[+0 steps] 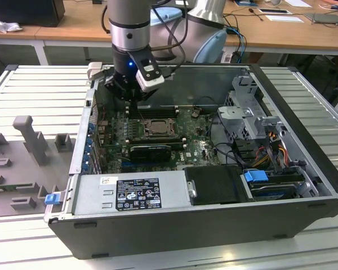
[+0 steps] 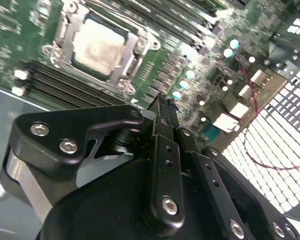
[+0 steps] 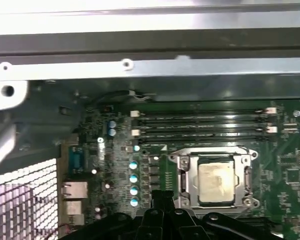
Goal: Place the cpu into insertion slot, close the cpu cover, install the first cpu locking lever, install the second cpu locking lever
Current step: 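Install the first cpu locking lever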
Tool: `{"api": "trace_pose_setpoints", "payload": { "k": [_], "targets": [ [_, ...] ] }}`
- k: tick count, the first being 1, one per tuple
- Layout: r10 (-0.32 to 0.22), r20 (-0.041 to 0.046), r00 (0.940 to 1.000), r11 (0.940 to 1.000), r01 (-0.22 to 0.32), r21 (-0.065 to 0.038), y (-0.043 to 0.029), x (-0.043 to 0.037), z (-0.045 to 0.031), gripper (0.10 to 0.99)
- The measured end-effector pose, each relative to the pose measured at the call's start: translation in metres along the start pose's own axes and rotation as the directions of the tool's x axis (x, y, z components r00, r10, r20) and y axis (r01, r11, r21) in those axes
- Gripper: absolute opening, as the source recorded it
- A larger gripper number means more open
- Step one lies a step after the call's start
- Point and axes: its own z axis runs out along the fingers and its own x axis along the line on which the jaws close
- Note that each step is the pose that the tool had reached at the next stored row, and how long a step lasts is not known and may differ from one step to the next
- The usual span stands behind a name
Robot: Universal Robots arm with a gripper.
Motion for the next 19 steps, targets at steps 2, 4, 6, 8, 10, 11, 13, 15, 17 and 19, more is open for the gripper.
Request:
{"api": "trace_pose_setpoints", "payload": {
  "k": [2, 4, 6, 8, 10, 11, 13, 15, 17, 19],
  "targets": [
    [-0.001, 0.0000, 1.0000, 1.0000, 0.001, 0.000, 0.0014, 0.0053, 0.0015, 0.106],
    [-0.003, -0.0001, 1.0000, 1.0000, 0.003, 0.000, 0.0034, 0.0083, 0.0029, 0.106],
    [-0.005, 0.0000, 1.0000, 1.0000, 0.005, 0.000, 0.0095, 0.0101, 0.0055, 0.106],
    [-0.007, -0.0001, 1.0000, 1.0000, 0.007, 0.000, 0.0149, 0.0104, 0.0066, 0.106],
    [-0.009, -0.0002, 1.0000, 1.0000, 0.009, 0.000, 0.0192, 0.0105, 0.0072, 0.106],
    [-0.010, -0.0003, 0.9999, 0.9999, 0.010, 0.000, 0.0214, 0.0106, 0.0075, 0.106],
    [-0.013, -0.0003, 0.9999, 0.9999, 0.013, 0.000, 0.0262, 0.0108, 0.0081, 0.106],
    [-0.016, -0.0003, 0.9999, 0.9999, 0.016, 0.000, 0.0293, 0.0105, 0.0085, 0.106],
    [-0.018, -0.0005, 0.9998, 0.9998, 0.018, 0.000, 0.0311, 0.0094, 0.0085, 0.106],
    [-0.019, -0.0006, 0.9998, 0.9998, 0.019, 0.000, 0.0318, 0.0047, 0.0086, 0.106]
  ]
}}
